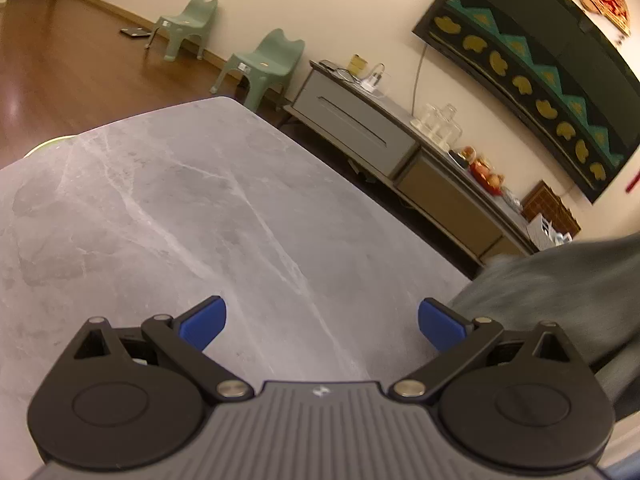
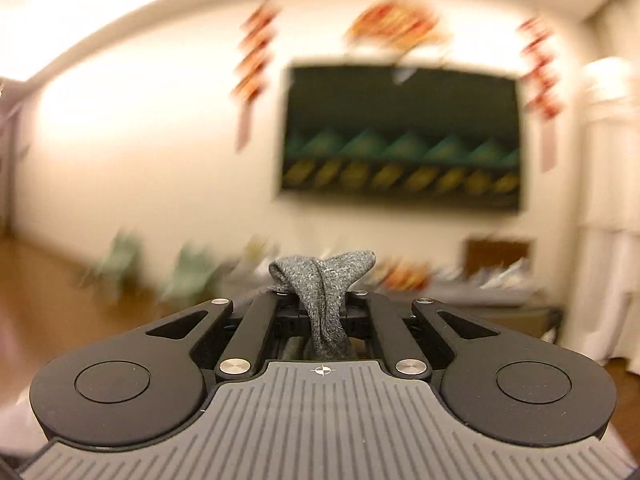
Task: Fold clothes
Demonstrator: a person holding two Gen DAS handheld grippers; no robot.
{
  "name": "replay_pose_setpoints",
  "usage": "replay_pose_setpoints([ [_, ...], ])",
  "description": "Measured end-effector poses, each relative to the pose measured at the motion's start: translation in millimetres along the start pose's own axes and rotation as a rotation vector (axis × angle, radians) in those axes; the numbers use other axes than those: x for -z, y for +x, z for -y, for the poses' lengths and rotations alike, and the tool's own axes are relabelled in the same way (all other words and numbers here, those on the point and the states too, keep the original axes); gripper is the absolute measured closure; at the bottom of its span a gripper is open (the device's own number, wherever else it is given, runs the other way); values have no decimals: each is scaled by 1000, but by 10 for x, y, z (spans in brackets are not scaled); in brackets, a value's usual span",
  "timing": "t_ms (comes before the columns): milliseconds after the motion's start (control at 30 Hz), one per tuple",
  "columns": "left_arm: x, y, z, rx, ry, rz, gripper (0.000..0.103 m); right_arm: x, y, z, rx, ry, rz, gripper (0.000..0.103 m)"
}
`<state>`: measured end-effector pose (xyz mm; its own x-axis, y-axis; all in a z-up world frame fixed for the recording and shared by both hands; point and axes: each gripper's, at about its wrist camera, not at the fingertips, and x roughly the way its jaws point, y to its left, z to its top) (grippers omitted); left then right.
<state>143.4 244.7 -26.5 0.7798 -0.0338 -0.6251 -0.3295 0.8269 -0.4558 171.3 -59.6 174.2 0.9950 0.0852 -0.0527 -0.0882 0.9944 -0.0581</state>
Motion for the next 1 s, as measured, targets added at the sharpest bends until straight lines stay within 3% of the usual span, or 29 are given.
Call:
replay_pose_setpoints([
  [67, 44, 36, 56, 14, 27, -20, 0, 69, -191, 339, 130, -5, 13, 99],
  [133, 150, 89, 166, 36, 83, -46, 0, 395, -277, 699, 249, -18, -58, 98],
  [300, 489, 239, 504, 102, 253, -115, 0, 1875, -245, 1682, 504, 86, -436, 96],
  [400, 732, 324, 748, 127, 361, -136, 0, 2679, -307, 1940, 530, 152, -560, 77],
  [433, 790, 346, 836, 126, 398, -133, 0, 2780, -338, 1973, 554, 180, -604, 69],
  [467, 849, 367, 924, 125, 434, -130, 0, 2868, -362, 2002, 578, 209, -651, 69],
  [500, 896, 393, 1006, 129, 463, -130, 0, 2823, -424, 2026, 526, 280, -625, 68],
  [533, 929, 433, 1097, 147, 480, -140, 0, 2773, -450, 2056, 450, 325, -565, 48],
  [567, 970, 483, 1213, 174, 494, -158, 0, 2734, -459, 2045, 419, 343, -537, 20],
  [600, 1019, 545, 1329, 196, 511, -178, 0, 2696, -466, 2031, 393, 358, -513, 13],
  [667, 1183, 769, 1600, 181, 571, -221, 0, 2662, -417, 1982, 377, 389, -507, 13],
  [733, 1364, 1048, 1849, 112, 636, -260, 0, 2678, -315, 2043, 348, 429, -517, 13],
  [800, 1472, 1241, 2031, 83, 686, -276, 22, 2697, -232, 2238, 322, 469, -526, 12],
  [867, 1227, 992, 1934, 86, 641, -185, 79, 2654, -177, 2390, 320, 510, -512, 12],
  [1000, 463, 158, 1514, 100, 473, 75, 79, 2571, -188, 2626, 301, 594, -471, 13],
])
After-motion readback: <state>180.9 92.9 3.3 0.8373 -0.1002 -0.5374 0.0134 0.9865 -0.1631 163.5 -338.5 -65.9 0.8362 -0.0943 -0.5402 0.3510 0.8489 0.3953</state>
